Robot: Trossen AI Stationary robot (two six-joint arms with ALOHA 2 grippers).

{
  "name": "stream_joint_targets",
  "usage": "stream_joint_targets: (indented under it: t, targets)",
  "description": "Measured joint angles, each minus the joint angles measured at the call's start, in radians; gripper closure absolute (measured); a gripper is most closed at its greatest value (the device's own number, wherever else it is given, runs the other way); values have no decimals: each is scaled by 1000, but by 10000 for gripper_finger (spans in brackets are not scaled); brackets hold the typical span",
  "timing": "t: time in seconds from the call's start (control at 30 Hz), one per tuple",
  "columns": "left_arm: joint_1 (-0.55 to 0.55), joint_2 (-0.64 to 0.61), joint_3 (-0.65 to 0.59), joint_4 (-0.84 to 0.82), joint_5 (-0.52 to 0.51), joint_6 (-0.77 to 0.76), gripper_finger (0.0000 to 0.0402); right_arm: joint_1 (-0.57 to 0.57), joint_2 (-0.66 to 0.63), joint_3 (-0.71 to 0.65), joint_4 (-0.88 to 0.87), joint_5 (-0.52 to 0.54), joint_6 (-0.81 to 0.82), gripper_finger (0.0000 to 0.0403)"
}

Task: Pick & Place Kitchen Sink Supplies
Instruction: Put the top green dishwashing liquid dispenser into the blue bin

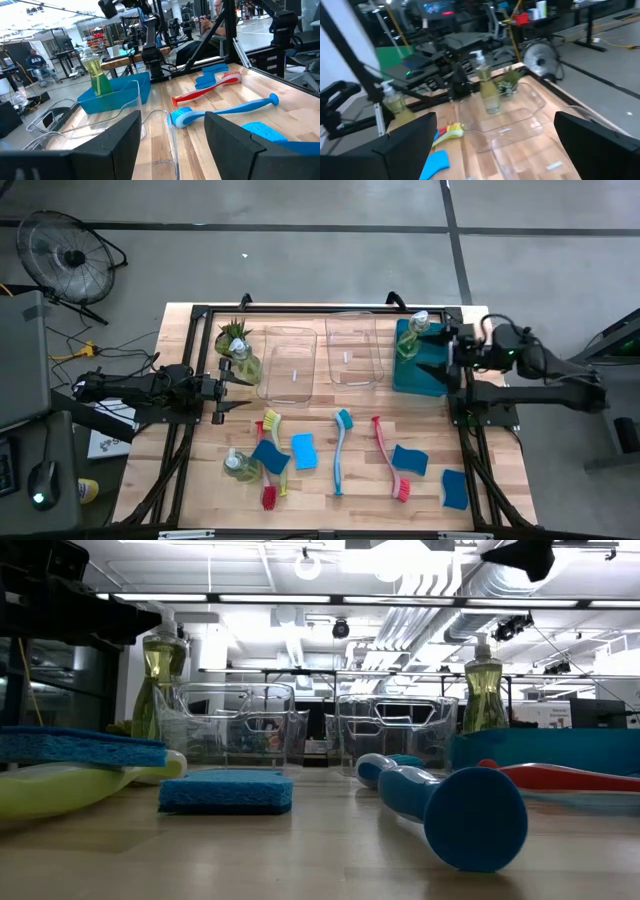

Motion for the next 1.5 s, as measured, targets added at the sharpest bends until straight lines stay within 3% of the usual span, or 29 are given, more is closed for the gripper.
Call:
stream_joint_targets:
  t: [0.33,0.63,0.87,1.4,1.5]
  targets:
    - [0,0,0,0,0,0,188,171,117,-82,193,103,-18,4]
    - [0,0,0,0,0,0,188,314,187,-82,232,287,-72,4]
    - [0,0,0,0,0,0,188,346,190,-82,232,357,-72,4]
    - [0,0,0,0,-2,0,188,346,189,-82,223,351,-78,4]
    - [0,0,0,10,-55,7,188,346,183,-82,217,351,-42,4]
